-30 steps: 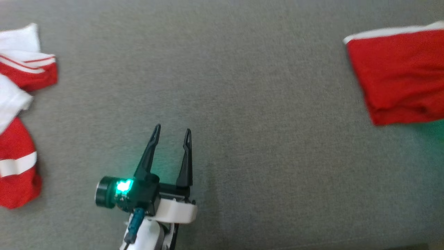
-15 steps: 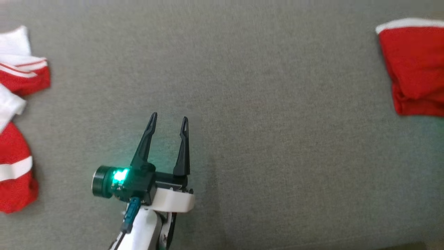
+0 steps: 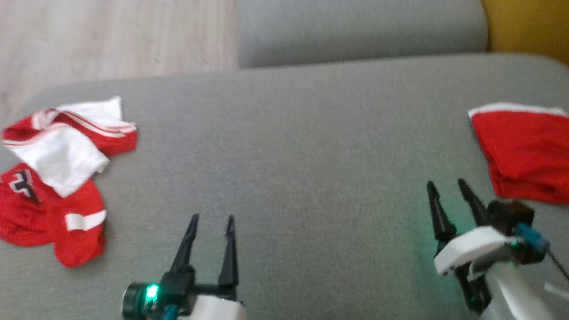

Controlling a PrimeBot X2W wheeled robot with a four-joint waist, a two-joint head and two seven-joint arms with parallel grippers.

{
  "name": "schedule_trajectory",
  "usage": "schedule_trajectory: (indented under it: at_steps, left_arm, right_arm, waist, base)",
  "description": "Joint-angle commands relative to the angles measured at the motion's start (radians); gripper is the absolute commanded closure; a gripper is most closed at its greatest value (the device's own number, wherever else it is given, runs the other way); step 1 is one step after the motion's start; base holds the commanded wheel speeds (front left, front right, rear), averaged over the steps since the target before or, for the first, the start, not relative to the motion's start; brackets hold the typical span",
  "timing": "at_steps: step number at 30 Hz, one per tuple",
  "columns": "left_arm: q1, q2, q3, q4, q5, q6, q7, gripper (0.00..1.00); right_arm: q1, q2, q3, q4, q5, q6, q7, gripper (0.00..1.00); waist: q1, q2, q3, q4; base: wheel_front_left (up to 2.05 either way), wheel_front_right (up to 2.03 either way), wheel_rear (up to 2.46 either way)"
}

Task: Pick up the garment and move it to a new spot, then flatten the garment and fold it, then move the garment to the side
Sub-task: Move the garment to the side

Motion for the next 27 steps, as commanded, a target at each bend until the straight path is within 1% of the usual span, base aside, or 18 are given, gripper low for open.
schedule_trajectory:
  at_steps: [1,7,11,17,27]
  left_arm:
    - [-0.017,-0.002,0.047,-0.029,-0.008,0.007,-0.010,0.00]
    - [0.035,-0.002,0.091,-0.057,-0.032,0.020,-0.010,0.00]
    - [0.068,-0.002,0.102,-0.068,-0.015,0.020,-0.010,0.00]
    - [0.119,-0.002,0.112,-0.065,0.000,0.010,-0.010,0.00]
    - [0.129,-0.002,0.119,-0.046,0.003,-0.004,-0.010,0.00]
  right_arm:
    - [-0.003,-0.005,0.013,-0.067,0.011,-0.001,-0.013,0.00]
    - [0.186,0.056,-0.020,-0.331,0.003,-0.001,-0.014,0.00]
    - [0.308,0.070,-0.031,-0.441,0.000,-0.001,-0.014,0.00]
    - [0.423,0.085,-0.052,-0.465,-0.035,-0.001,-0.014,0.00]
    - [0.444,0.102,-0.048,-0.464,-0.046,-0.001,-0.014,0.00]
  waist:
    - [0.0004,0.0000,-0.070,0.049]
    - [0.0004,0.0000,-0.124,0.063]
    - [0.0004,0.0000,-0.146,0.065]
    - [0.0004,0.0000,-0.164,0.053]
    - [0.0004,0.0000,-0.172,0.039]
  base:
    - [0.00,0.00,0.00]
    - [0.00,0.00,0.00]
    - [0.00,0.00,0.00]
    - [0.00,0.00,0.00]
    - [0.00,0.00,0.00]
